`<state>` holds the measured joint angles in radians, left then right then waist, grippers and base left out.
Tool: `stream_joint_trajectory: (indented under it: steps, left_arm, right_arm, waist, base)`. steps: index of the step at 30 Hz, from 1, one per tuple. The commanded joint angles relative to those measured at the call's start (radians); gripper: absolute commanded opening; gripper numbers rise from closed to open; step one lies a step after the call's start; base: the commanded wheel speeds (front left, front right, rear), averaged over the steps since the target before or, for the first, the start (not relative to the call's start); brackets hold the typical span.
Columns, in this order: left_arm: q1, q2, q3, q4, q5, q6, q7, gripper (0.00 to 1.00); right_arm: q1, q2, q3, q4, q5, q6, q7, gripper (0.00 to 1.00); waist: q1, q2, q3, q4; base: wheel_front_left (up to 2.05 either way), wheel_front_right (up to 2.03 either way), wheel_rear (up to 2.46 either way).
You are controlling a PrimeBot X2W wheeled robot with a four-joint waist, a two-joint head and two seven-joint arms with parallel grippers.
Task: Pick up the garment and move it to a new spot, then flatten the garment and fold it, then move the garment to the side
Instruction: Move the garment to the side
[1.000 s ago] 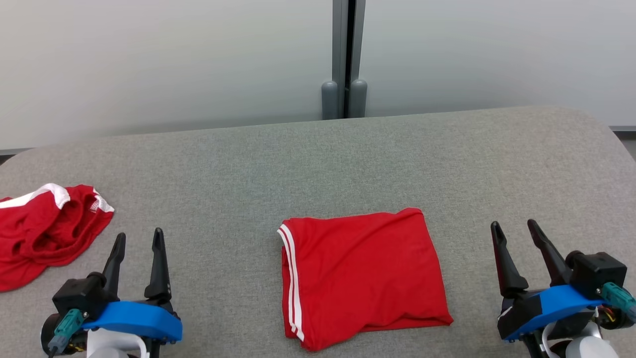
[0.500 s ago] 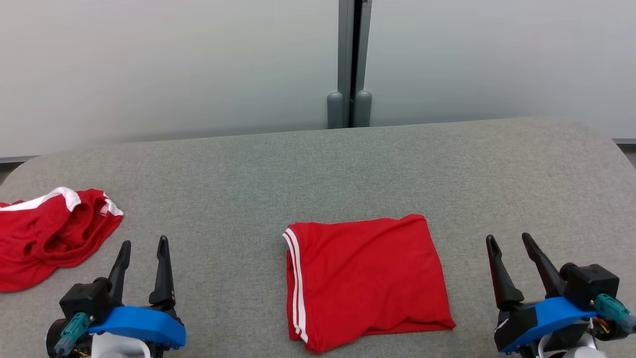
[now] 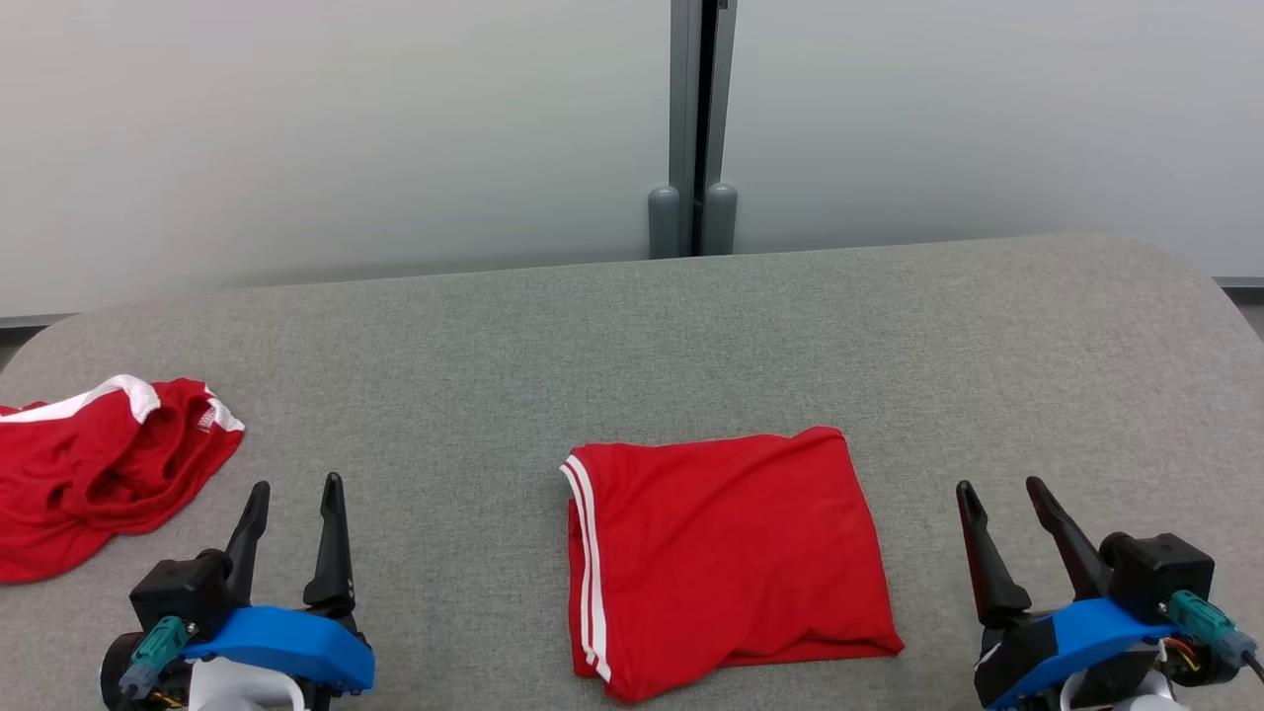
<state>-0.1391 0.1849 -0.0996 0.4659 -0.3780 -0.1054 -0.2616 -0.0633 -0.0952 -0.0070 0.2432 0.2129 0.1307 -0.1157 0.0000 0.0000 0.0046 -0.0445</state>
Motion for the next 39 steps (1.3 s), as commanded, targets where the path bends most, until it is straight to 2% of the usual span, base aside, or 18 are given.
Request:
stream_joint_trajectory:
  steps: [1, 4, 8, 13, 18, 24, 31, 36, 37, 38, 39]
  left_arm:
    - [-0.013, 0.006, -0.002, 0.004, -0.002, -0.004, -0.005, 1.0]
    - [-0.016, 0.008, -0.005, 0.002, -0.004, -0.005, -0.005, 1.0]
    - [-0.017, 0.011, -0.009, -0.008, -0.006, -0.007, -0.005, 1.0]
    - [-0.029, 0.011, -0.021, -0.01, -0.006, -0.007, -0.004, 1.0]
    - [-0.038, 0.006, -0.032, -0.016, -0.004, -0.009, -0.004, 1.0]
    - [-0.047, 0.0, -0.042, -0.024, -0.005, -0.011, -0.004, 1.0]
    - [-0.056, 0.002, -0.045, -0.033, -0.007, -0.013, -0.004, 1.0]
    - [-0.063, -0.007, -0.041, -0.039, -0.005, -0.011, -0.004, 1.0]
    - [-0.064, -0.008, -0.04, -0.04, -0.005, -0.011, -0.004, 1.0]
    - [-0.065, -0.009, -0.038, -0.04, -0.005, -0.009, -0.004, 1.0]
    - [-0.066, -0.011, -0.036, -0.041, -0.004, -0.009, -0.004, 1.0]
  right_arm:
    - [-0.007, -0.002, 0.004, 0.004, 0.001, 0.0, -0.003, 1.0]
    - [-0.017, -0.004, 0.014, 0.007, 0.0, 0.0, 0.008, 1.0]
    - [-0.059, -0.002, 0.035, 0.026, 0.016, 0.0, 0.082, 1.0]
    - [-0.129, 0.006, 0.036, 0.085, 0.021, 0.0, 0.281, 1.0]
    - [-0.197, 0.022, -0.004, 0.158, 0.009, 0.0, 0.472, 1.0]
    - [-0.245, 0.033, -0.046, 0.254, -0.01, 0.0, 0.587, 1.0]
    - [-0.299, 0.04, -0.095, 0.37, -0.007, 0.0, 0.643, 1.0]
    - [-0.32, 0.05, -0.046, 0.439, 0.037, 0.001, 0.682, 1.0]
    - [-0.324, 0.052, -0.028, 0.444, 0.045, 0.001, 0.684, 0.82]
    - [-0.328, 0.054, -0.006, 0.445, 0.046, 0.002, 0.681, 0.37]
    - [-0.335, 0.055, 0.016, 0.443, 0.05, 0.002, 0.678, 0.0]
  waist:
    - [0.0, 0.0, 0.0, 0.004]
    - [0.0, 0.0, 0.003, 0.008]
    - [0.0, 0.0, 0.013, 0.019]
    - [0.0, 0.0, 0.024, 0.039]
    - [0.0, 0.0, 0.032, 0.068]
    - [0.0, 0.0, 0.046, 0.102]
    - [0.0, 0.0, 0.074, 0.127]
    - [0.0, 0.0, 0.089, 0.131]
    - [0.0, 0.0, 0.091, 0.13]
    - [0.0, 0.0, 0.094, 0.128]
    - [0.0, 0.0, 0.097, 0.125]
  base:
    - [0.0, 0.0, 0.0]
    - [0.0, 0.0, 0.0]
    - [0.0, 0.0, 0.0]
    - [0.0, 0.0, 0.0]
    - [0.0, 0.0, 0.0]
    - [0.0, 0.0, 0.0]
    - [0.0, 0.0, 0.0]
    - [0.0, 0.0, 0.0]
    - [0.0, 0.0, 0.0]
    - [0.0, 0.0, 0.0]
    - [0.0, 0.0, 0.0]
